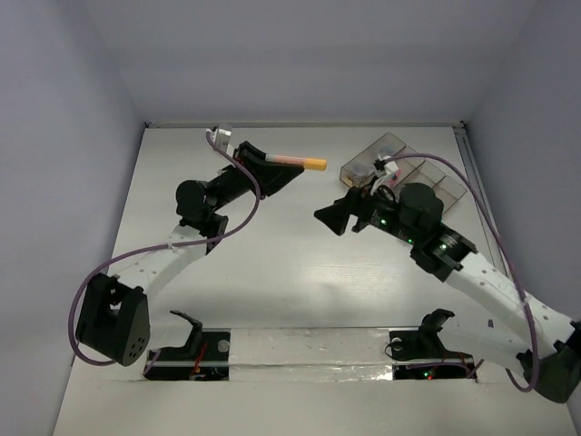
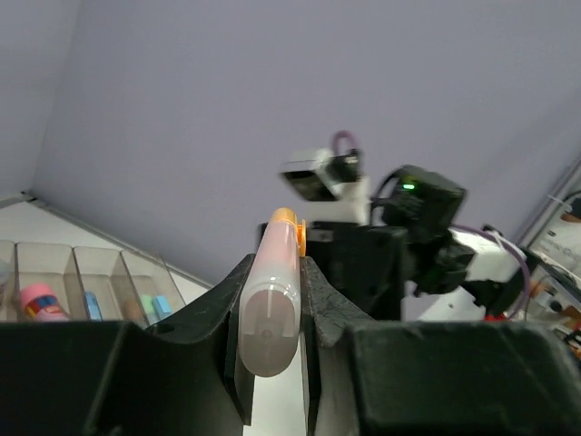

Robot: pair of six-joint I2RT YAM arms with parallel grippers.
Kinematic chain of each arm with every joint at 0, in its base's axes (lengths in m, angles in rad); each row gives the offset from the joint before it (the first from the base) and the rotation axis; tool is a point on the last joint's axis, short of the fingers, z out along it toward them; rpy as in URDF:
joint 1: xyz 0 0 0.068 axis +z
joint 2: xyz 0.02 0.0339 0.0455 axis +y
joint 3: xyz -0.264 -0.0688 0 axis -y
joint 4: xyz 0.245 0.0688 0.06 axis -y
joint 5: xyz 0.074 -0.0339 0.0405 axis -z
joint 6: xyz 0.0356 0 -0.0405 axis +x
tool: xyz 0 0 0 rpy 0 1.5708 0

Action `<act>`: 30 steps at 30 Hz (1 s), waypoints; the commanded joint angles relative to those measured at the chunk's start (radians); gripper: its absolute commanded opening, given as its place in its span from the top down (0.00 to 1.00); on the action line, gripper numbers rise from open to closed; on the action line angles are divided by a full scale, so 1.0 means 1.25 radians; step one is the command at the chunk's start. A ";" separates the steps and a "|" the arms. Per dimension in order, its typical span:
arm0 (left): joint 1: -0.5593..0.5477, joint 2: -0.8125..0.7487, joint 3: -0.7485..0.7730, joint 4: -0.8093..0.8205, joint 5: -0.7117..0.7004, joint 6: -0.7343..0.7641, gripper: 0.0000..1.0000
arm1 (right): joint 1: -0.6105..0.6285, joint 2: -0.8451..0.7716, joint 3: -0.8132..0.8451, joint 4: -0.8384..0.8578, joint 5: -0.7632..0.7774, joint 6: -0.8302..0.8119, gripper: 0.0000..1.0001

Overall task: Sort the stationery into containers
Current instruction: Place the pen in the storage box.

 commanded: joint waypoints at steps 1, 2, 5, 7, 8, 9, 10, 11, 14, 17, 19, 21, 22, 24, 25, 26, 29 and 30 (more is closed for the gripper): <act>-0.027 0.023 0.033 -0.008 -0.052 0.073 1.00 | -0.011 -0.105 -0.013 -0.142 0.228 -0.049 0.12; -0.065 0.039 0.055 -0.034 -0.063 0.101 1.00 | -0.011 -0.135 -0.015 -0.153 0.297 -0.057 0.12; -0.139 0.141 0.123 -0.100 -0.094 0.170 1.00 | -0.018 -0.219 0.004 -0.191 0.375 -0.092 0.12; -0.165 0.238 0.163 -0.111 -0.105 0.177 1.00 | -0.018 -0.238 0.044 -0.230 0.423 -0.109 0.12; -0.176 0.268 0.208 -0.119 -0.107 0.181 1.00 | -0.018 -0.242 0.056 -0.240 0.435 -0.121 0.12; -0.197 0.328 0.234 -0.144 -0.116 0.185 1.00 | -0.018 -0.254 0.069 -0.254 0.462 -0.126 0.12; -0.208 0.358 0.261 -0.159 -0.117 0.204 1.00 | -0.018 -0.262 0.072 -0.258 0.472 -0.130 0.12; -0.221 0.386 0.319 -0.177 -0.122 0.218 1.00 | -0.018 -0.271 0.072 -0.262 0.487 -0.132 0.12; -0.270 0.503 0.461 -0.293 -0.140 0.276 1.00 | -0.018 -0.324 0.056 -0.258 0.525 -0.131 0.12; -0.320 0.607 0.596 -0.398 -0.165 0.333 1.00 | -0.018 -0.371 0.047 -0.253 0.548 -0.135 0.13; -0.339 0.682 0.663 -0.488 -0.199 0.361 1.00 | -0.018 -0.384 0.051 -0.271 0.563 -0.137 0.13; -0.354 0.754 0.761 -0.541 -0.220 0.391 1.00 | -0.018 -0.404 0.049 -0.279 0.571 -0.145 0.13; -0.365 0.778 0.791 -0.600 -0.249 0.403 1.00 | -0.018 -0.409 0.048 -0.280 0.574 -0.146 0.13; -0.383 0.834 0.871 -0.651 -0.279 0.424 1.00 | -0.018 -0.421 0.047 -0.293 0.576 -0.150 0.13; -0.383 0.850 0.891 -0.670 -0.289 0.437 1.00 | -0.018 -0.424 0.045 -0.295 0.575 -0.151 0.13; -0.396 0.865 0.934 -0.704 -0.309 0.446 1.00 | -0.018 -0.430 0.041 -0.296 0.576 -0.153 0.13; -0.414 0.921 1.020 -0.770 -0.371 0.478 1.00 | -0.018 -0.442 0.030 -0.298 0.568 -0.153 0.13; -0.421 0.948 1.039 -0.781 -0.382 0.479 1.00 | -0.018 -0.443 0.028 -0.299 0.562 -0.156 0.13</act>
